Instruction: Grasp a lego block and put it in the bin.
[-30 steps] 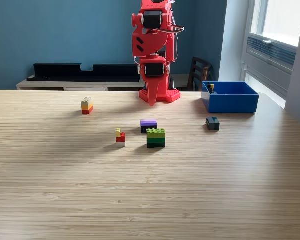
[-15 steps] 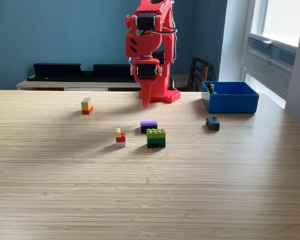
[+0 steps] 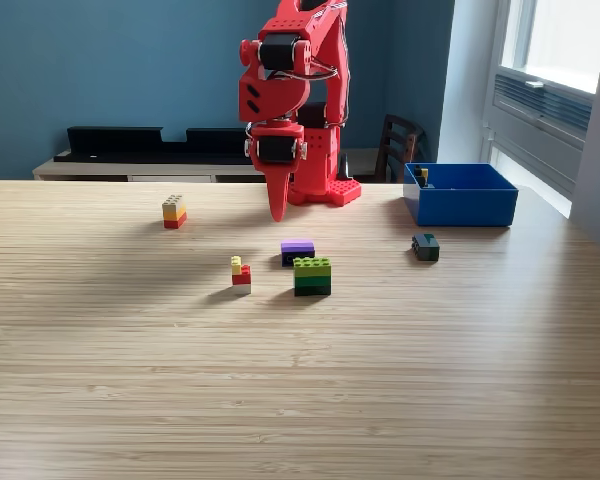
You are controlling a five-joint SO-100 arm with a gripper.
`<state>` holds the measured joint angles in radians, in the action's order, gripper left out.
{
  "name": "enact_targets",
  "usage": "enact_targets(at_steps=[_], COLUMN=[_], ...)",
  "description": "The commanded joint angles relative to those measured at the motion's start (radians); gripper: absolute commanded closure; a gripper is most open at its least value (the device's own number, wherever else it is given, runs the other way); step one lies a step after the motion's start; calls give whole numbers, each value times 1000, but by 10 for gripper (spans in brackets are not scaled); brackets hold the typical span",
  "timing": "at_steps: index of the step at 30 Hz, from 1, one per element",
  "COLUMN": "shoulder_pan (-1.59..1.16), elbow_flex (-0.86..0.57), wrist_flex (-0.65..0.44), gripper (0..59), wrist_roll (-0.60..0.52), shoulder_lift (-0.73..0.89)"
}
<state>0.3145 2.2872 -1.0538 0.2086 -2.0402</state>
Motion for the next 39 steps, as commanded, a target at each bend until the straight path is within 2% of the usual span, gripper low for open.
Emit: enact_targets(at_steps=[1,39], shoulder_pan=[32,94], elbow_flex=[-18,-5], wrist_flex=[9,8], gripper=[585,585], wrist_roll=[15,26], shoulder_lift=[-52,-52])
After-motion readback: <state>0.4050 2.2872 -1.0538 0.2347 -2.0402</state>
